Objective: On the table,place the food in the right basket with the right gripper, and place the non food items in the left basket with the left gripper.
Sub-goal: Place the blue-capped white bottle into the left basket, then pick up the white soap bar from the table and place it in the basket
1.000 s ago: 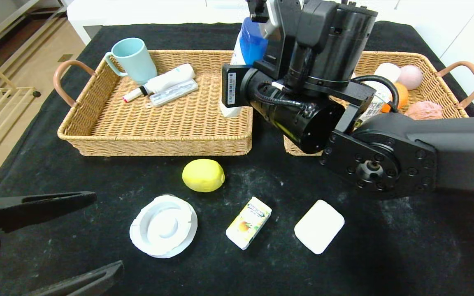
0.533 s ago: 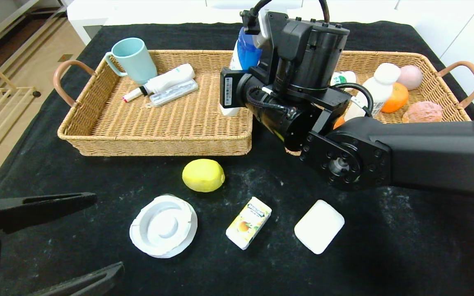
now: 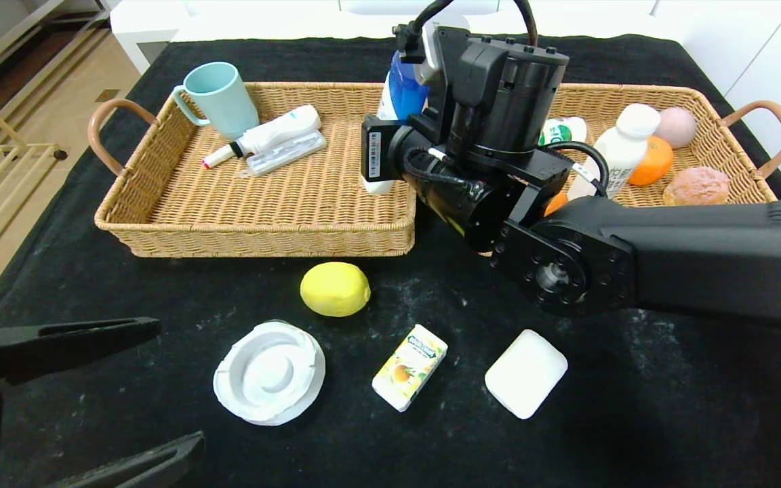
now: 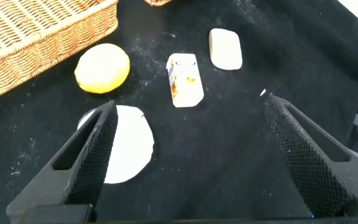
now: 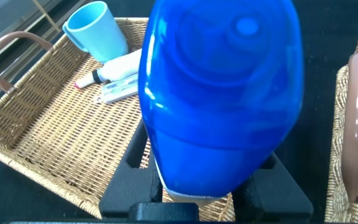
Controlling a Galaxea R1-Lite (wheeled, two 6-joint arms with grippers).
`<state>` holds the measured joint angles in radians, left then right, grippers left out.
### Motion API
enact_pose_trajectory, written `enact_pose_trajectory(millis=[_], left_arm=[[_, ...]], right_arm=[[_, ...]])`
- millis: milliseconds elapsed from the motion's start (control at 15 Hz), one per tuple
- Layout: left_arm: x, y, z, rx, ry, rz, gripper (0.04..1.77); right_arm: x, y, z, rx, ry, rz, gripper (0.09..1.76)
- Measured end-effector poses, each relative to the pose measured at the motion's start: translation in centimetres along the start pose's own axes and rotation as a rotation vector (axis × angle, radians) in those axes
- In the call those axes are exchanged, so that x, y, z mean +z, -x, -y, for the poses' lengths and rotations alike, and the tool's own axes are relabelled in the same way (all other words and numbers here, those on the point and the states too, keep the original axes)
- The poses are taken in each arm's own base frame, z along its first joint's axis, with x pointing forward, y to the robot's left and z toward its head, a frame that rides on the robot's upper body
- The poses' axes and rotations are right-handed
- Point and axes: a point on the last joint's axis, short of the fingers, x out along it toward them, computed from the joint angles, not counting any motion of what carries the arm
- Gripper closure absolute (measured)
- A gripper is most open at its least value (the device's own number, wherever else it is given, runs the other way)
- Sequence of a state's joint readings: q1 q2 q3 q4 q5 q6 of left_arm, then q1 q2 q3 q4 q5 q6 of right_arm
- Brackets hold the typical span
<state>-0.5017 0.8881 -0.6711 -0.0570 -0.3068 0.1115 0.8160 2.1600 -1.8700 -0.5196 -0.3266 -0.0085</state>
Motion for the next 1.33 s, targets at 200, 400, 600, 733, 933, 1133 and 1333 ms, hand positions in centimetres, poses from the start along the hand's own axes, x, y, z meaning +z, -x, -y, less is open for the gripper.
enact_pose_trajectory(millis=[200, 400, 600, 733, 933, 1133, 1333], left_arm=[[0.0, 0.0, 0.0, 0.000, 0.000, -0.002, 0.09], [0.0, -0.1, 0.0, 0.000, 0.000, -0.004, 0.09], [-0.1, -0.1, 0.0, 0.000, 0.001, -0.006, 0.09], [-0.1, -0.1, 0.0, -0.001, 0.000, -0.007, 0.09], [-0.2, -0.2, 0.0, -0.001, 0.000, -0.008, 0.09], [-0.2, -0.1, 0.0, -0.001, -0.008, -0.008, 0.09], [-0.3, -0.2, 0.0, -0.002, -0.019, -0.014, 0.09]], right_arm=[[0.0, 0.0, -0.2, 0.005, 0.003, 0.001, 1.05], [-0.2, 0.1, -0.3, 0.005, 0.003, -0.003, 0.76], [-0.3, 0.1, -0.4, 0.004, 0.006, -0.009, 0.56], [-0.2, 0.4, -0.5, 0.009, 0.011, -0.015, 0.47], [0.2, 1.5, -0.8, 0.021, 0.017, -0.031, 0.36], [0.8, 3.3, -1.1, 0.035, 0.022, -0.056, 0.29], [0.7, 5.2, -0.8, 0.026, 0.035, -0.089, 0.25]])
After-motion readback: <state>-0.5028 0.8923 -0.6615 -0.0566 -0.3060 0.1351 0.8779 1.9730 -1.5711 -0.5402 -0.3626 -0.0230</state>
